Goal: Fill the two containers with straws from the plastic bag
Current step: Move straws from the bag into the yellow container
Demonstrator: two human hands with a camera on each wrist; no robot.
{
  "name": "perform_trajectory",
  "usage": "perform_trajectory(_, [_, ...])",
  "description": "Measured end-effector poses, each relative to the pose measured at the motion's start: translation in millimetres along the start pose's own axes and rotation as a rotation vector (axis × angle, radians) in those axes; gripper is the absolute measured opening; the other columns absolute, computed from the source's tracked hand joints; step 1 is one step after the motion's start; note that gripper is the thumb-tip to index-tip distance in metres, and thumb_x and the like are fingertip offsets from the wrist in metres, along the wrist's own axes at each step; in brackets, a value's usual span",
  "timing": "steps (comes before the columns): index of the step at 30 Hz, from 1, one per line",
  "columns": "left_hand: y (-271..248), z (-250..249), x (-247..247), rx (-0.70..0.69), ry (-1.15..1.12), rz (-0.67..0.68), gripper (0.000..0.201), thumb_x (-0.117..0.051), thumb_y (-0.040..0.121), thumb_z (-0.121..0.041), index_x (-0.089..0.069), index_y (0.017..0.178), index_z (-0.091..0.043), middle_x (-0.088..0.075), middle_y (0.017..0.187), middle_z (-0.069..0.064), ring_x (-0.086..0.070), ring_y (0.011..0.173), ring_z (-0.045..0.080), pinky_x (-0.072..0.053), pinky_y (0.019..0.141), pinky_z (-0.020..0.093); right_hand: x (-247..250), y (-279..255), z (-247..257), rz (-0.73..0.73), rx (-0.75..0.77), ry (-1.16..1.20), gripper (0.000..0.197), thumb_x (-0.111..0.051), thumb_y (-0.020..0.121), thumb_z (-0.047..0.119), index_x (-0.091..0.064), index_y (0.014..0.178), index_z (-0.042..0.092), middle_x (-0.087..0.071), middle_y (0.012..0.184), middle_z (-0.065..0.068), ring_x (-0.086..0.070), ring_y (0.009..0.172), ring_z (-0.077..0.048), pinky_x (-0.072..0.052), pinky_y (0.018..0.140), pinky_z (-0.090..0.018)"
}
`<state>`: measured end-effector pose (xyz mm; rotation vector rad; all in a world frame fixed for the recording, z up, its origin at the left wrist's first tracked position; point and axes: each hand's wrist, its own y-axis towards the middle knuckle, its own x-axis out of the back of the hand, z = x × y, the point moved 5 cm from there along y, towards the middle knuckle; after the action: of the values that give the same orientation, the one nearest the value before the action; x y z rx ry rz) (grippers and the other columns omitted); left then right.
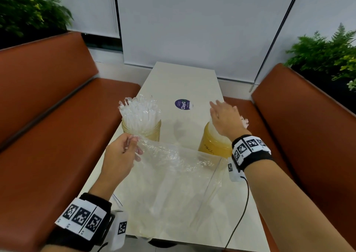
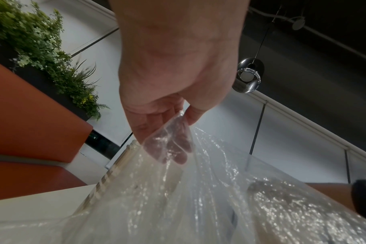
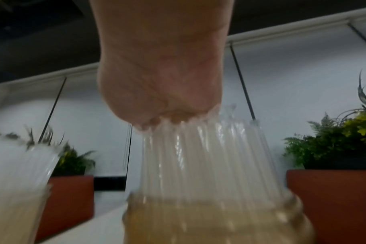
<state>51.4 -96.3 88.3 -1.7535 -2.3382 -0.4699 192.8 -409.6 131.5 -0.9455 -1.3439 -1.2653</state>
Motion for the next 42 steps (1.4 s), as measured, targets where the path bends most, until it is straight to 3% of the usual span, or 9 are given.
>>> perform_trajectory(12, [-1,1,3,0.003,0.028,0.024,0.020,-0.049,0.104,-0.032,-0.065,0.097,-0.022,-0.073,0.077,-0.001,-0.071,0.062,0.016,-0.058,0.061,0.052,-15,-17,-50,0.046,-0.196,0.038,0.055,-0.020,0.108,0.031,-0.026,0.156,0.006,-0.030,0.162,-0.013,-0.025,0.151,-0.027,-0.012,0.124,-0.050])
perform_trajectory(15, [-4,-1,1,0.023,-0.002,0.060,0.020,-0.045,0.105,-0.033,-0.062,0.104,-0.023,-0.075,0.082,0.000,-0.072,0.064,0.022,-0.060,0.060,0.049,-2,-27,-42,-0.105,-0.144,0.036,0.054,-0.024,0.107,0.038,-0.033,0.155,0.015,-0.033,0.161,-0.012,-0.025,0.150,-0.031,-0.016,0.121,-0.051])
perform_trajectory(18, [-5,-6,2,0.031,-0.046,0.044,0.021,-0.040,0.107,-0.033,-0.058,0.109,-0.022,-0.077,0.083,0.001,-0.073,0.061,0.027,-0.060,0.057,0.044,35,-50,-13,-0.262,-0.152,0.133,0.055,-0.033,0.101,0.059,-0.068,0.110,0.018,-0.068,0.111,-0.007,-0.060,0.097,-0.026,-0.048,0.082,-0.040])
perform_trajectory(22, [-6,-13,12,0.033,-0.113,-0.017,0.023,-0.034,0.109,-0.030,-0.050,0.112,-0.015,-0.078,0.083,0.005,-0.072,0.057,0.032,-0.059,0.055,0.041,46,-97,5,0.134,-0.452,0.060,0.101,-0.018,0.074,0.098,-0.068,0.064,0.010,-0.068,0.068,-0.002,-0.062,0.062,-0.021,-0.044,0.061,-0.032])
perform_trajectory(26, [-14,-15,25,0.085,-0.232,-0.056,0.023,-0.031,0.110,-0.028,-0.046,0.111,-0.011,-0.077,0.085,0.009,-0.072,0.060,0.037,-0.058,0.058,0.043,18,-129,43,0.463,-0.295,0.596,0.090,-0.039,0.072,0.089,-0.078,0.085,0.009,-0.074,0.078,0.008,-0.069,0.081,-0.013,-0.049,0.083,-0.032])
perform_trajectory(29, [-19,-14,34,0.114,-0.272,-0.081,0.026,-0.031,0.110,-0.031,-0.046,0.111,-0.011,-0.075,0.080,0.012,-0.072,0.062,0.036,-0.058,0.056,0.041,10,-130,72,0.418,-0.089,0.896,0.057,-0.062,0.085,0.057,-0.071,0.090,0.001,-0.072,0.074,0.004,-0.068,0.073,-0.009,-0.051,0.075,-0.030])
perform_trajectory(32, [-22,-13,49,0.018,-0.059,-0.213,0.028,-0.033,0.108,-0.036,-0.052,0.103,-0.016,-0.067,0.066,0.012,-0.064,0.052,0.029,-0.055,0.049,0.039,20,-117,75,0.264,-0.167,1.173,0.031,-0.068,0.094,0.031,-0.059,0.094,0.002,-0.063,0.062,-0.018,-0.061,0.048,-0.022,-0.053,0.049,-0.026])
perform_trajectory(38, [-23,6,64,-0.065,0.184,-0.371,0.026,-0.039,0.105,-0.043,-0.047,0.092,-0.022,-0.050,0.068,-0.003,-0.045,0.059,0.017,-0.040,0.055,0.035,20,-71,80,-0.084,-0.200,0.993,0.028,-0.071,0.090,0.045,-0.064,0.095,0.018,-0.050,0.052,-0.002,-0.039,0.042,-0.017,-0.037,0.045,-0.023])
perform_trajectory(42, [-29,53,60,0.253,0.285,-0.132,0.027,-0.050,0.091,-0.046,-0.043,0.105,-0.024,-0.061,0.086,0.001,-0.065,0.073,0.024,-0.060,0.069,0.043,-8,-58,90,0.126,-0.208,1.025,0.039,-0.057,0.099,0.023,-0.054,0.138,0.014,-0.067,0.078,-0.005,-0.056,0.060,-0.016,-0.048,0.057,-0.029])
